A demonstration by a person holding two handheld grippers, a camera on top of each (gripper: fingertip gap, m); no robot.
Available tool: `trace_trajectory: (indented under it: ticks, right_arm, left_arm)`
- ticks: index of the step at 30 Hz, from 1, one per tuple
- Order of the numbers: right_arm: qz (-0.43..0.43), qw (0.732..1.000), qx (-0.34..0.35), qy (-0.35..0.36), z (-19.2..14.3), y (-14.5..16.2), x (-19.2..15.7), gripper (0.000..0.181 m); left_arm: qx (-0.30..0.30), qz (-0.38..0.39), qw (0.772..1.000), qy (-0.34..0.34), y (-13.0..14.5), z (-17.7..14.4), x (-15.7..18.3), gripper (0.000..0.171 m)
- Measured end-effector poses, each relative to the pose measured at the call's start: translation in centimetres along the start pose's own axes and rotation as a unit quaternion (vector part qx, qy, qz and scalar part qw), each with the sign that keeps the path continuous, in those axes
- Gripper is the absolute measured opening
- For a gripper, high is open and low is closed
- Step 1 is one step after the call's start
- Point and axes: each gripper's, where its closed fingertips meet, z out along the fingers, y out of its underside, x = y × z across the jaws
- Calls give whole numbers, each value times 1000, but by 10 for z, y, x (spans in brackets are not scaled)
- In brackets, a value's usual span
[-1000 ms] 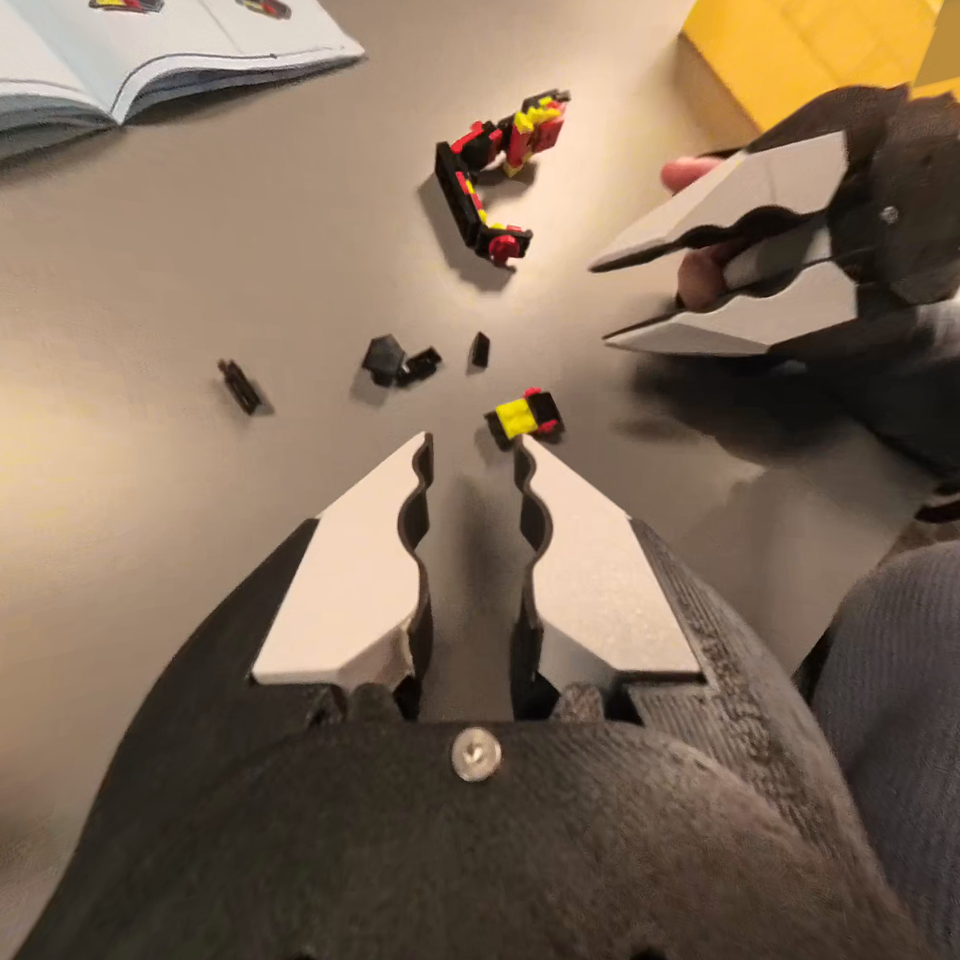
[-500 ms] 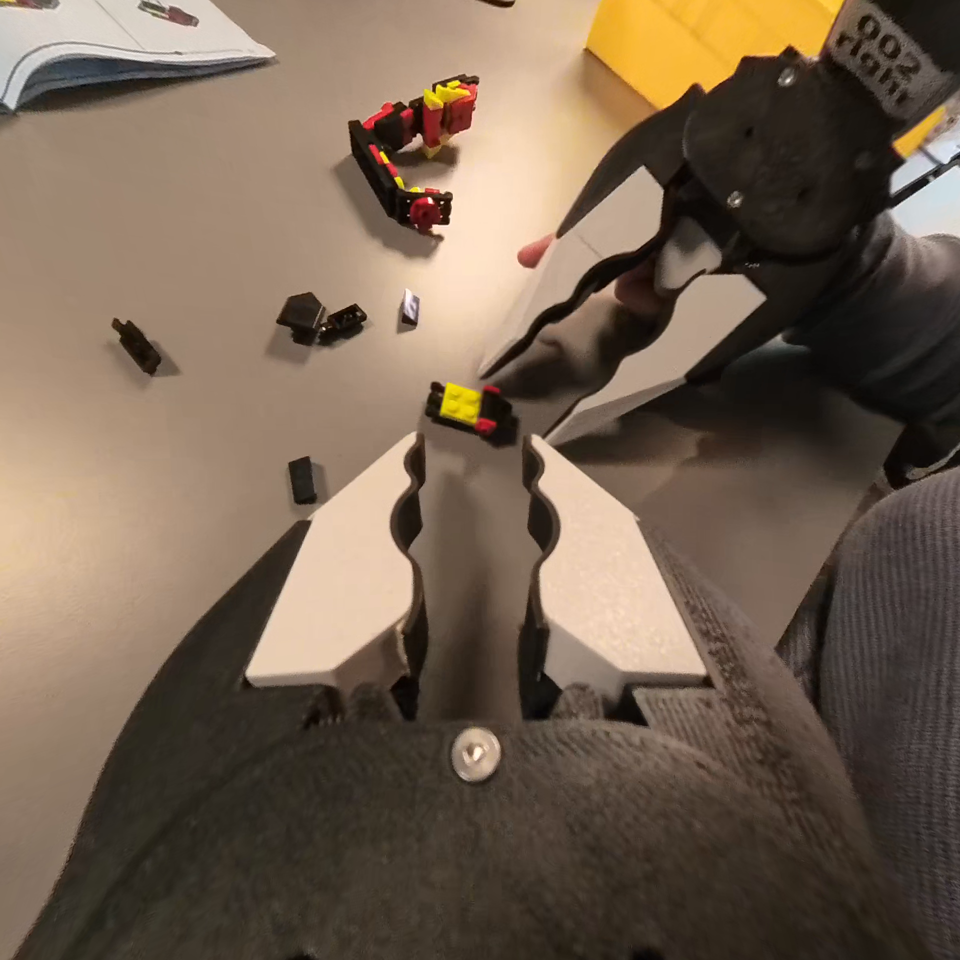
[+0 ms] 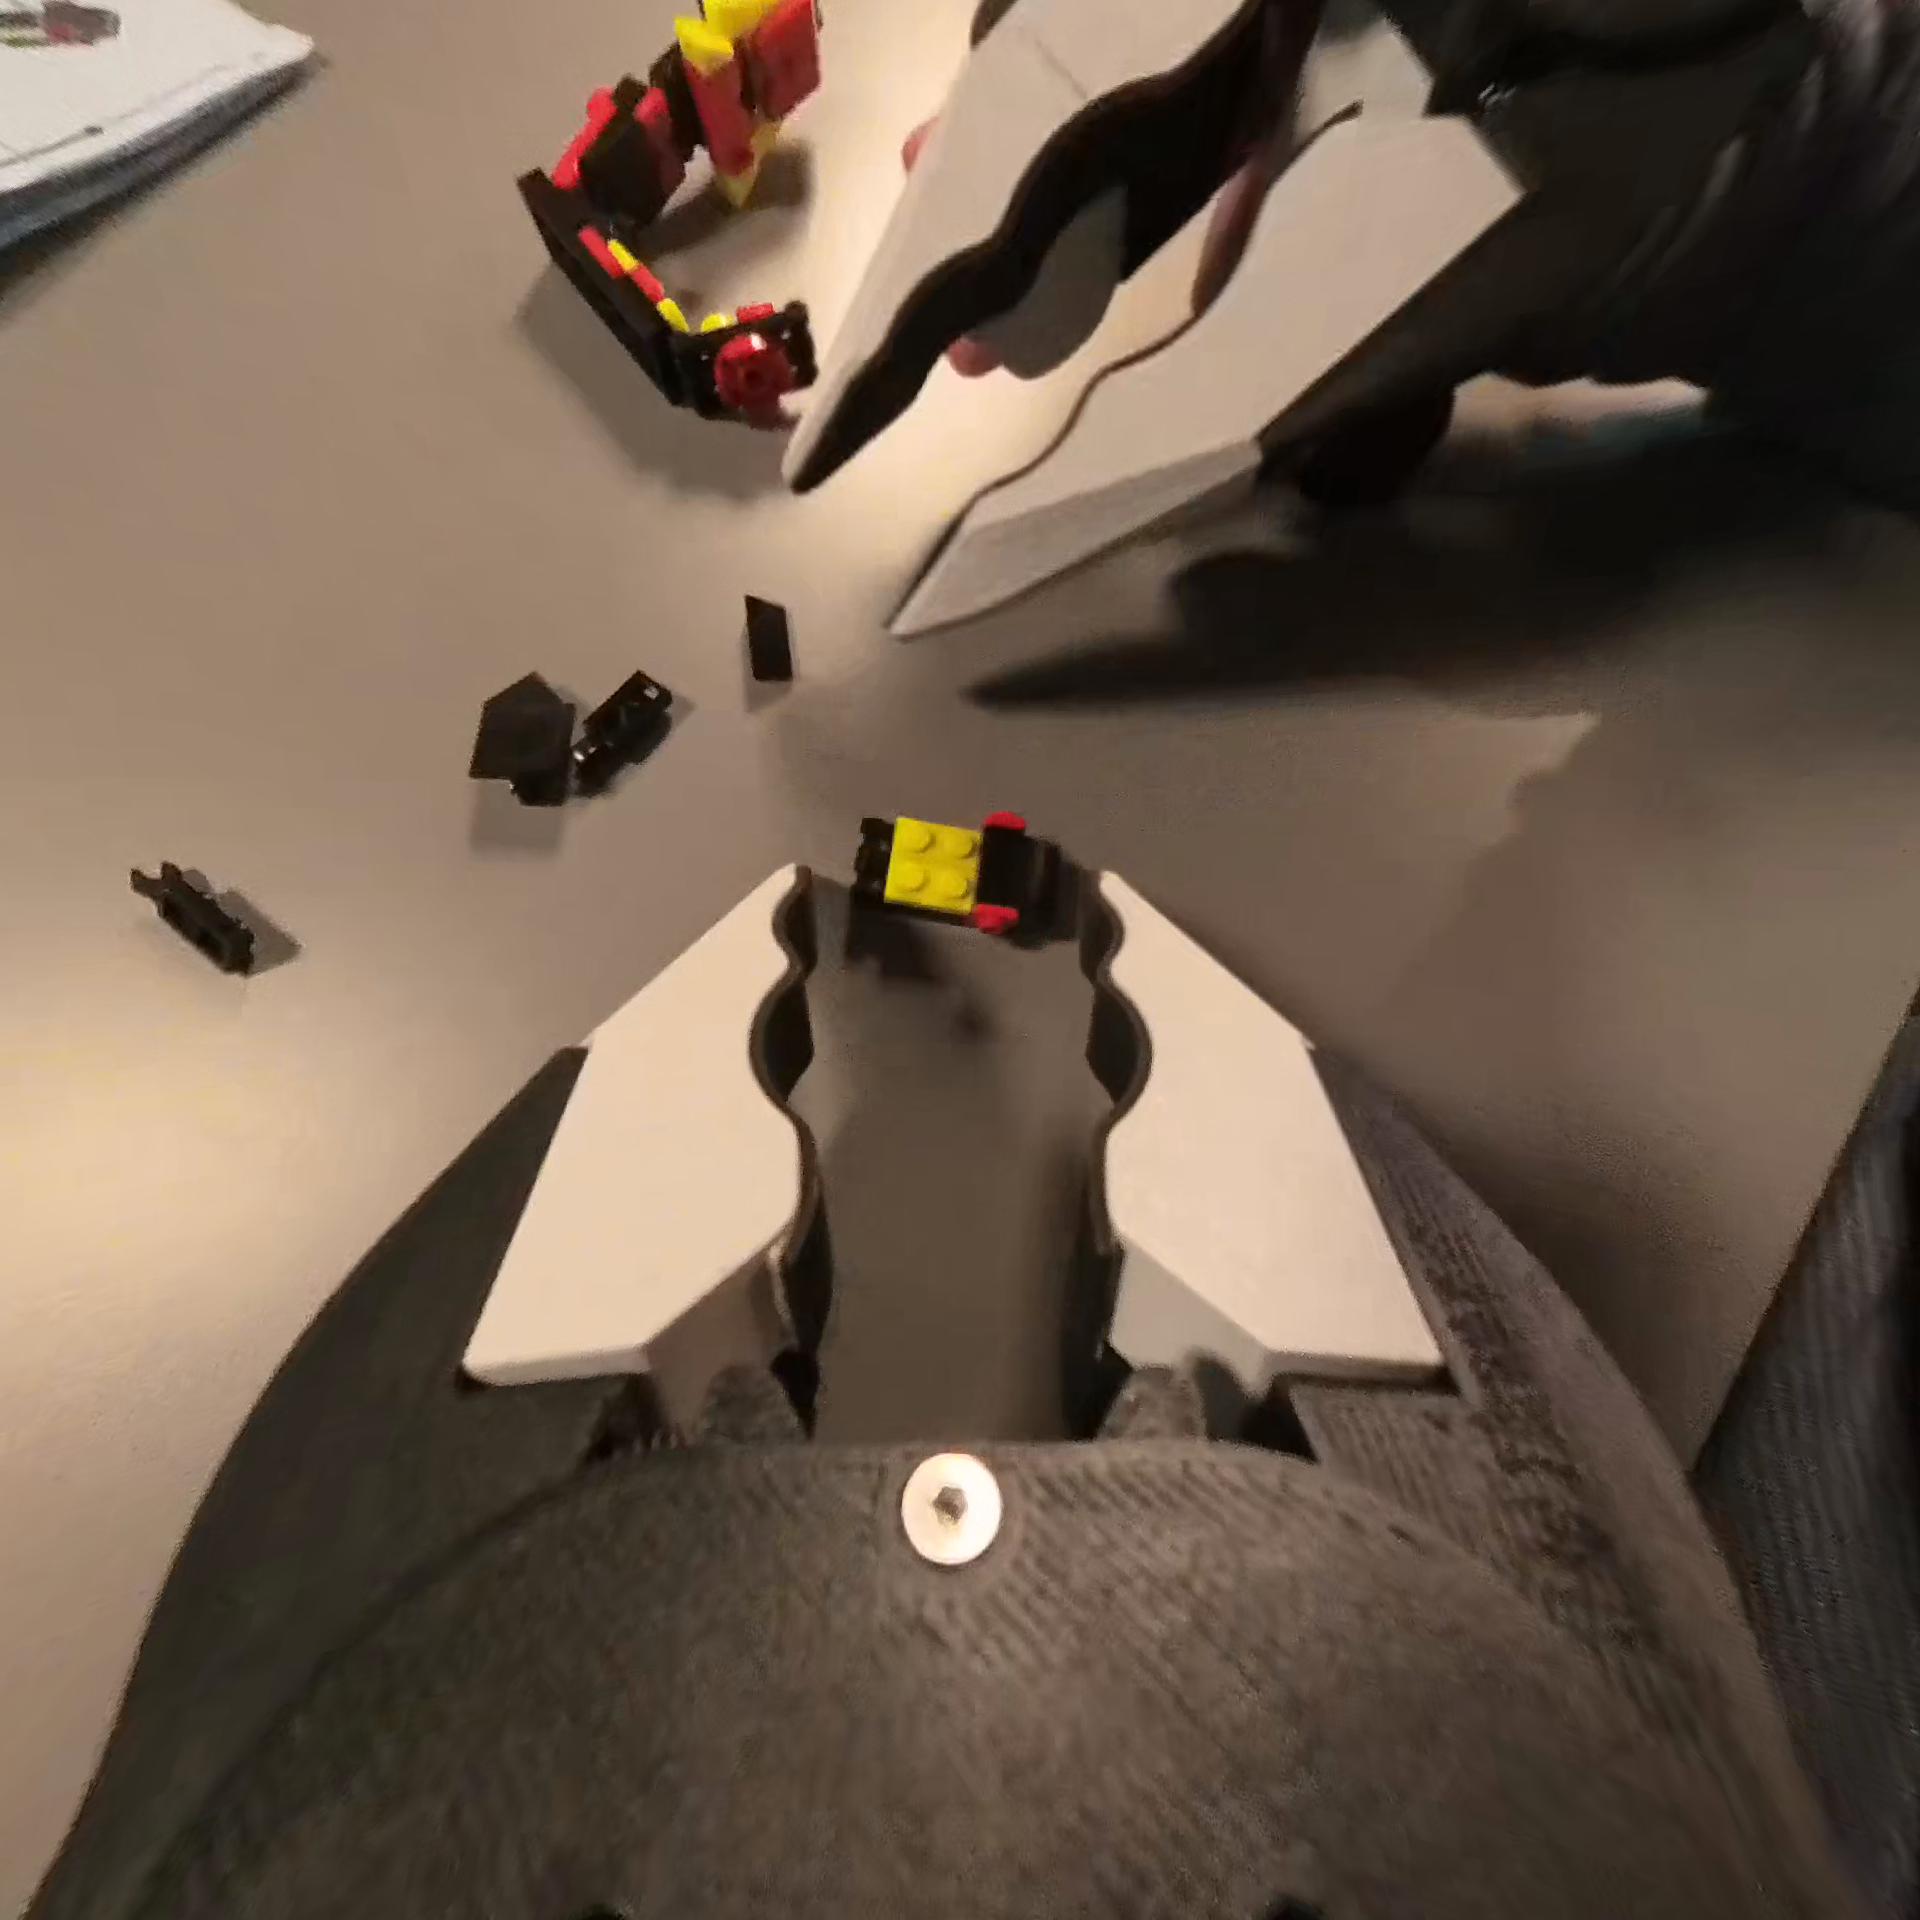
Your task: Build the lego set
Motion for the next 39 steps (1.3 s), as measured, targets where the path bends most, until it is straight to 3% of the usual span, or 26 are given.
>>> trace_trajectory:
  ticks: [6, 10, 19, 27, 30, 33, 36, 39]
  right_arm:
    - [21, 998, -30, 55, 8, 3, 1, 26]
    - [17, 995, -53, 86, 14, 7, 6, 26]
    - [88, 990, -74, 76, 21, 12, 7, 27]
    - [75, 992, -74, 63, 23, 11, 2, 14]
    - [74, 995, -68, 18, 22, 10, -1, 14]
    - [90, 992, -19, -90, 15, -3, -17, 13]
    - [31, 979, 20, -199, 2, -13, -43, 13]
    - [-34, 975, 12, -220, 3, -10, -53, 13]
  left_arm:
    - [0, 20, 1000, 1, 0, 2, 1, 44]
    - [-6, 40, 999, 19, 1, 2, 5, 53]
    - [5, 77, 997, -5, 0, 6, -1, 40]
    - [3, 84, 996, 10, 0, 7, 1, 40]
    - [2, 92, 996, 22, 0, 6, 1, 40]
    - [0, 103, 994, 34, 1, 5, 1, 40]
    - [-1, 113, 992, 48, 3, 4, 2, 40]
    - [-2, 118, 991, 57, 3, 3, 3, 40]
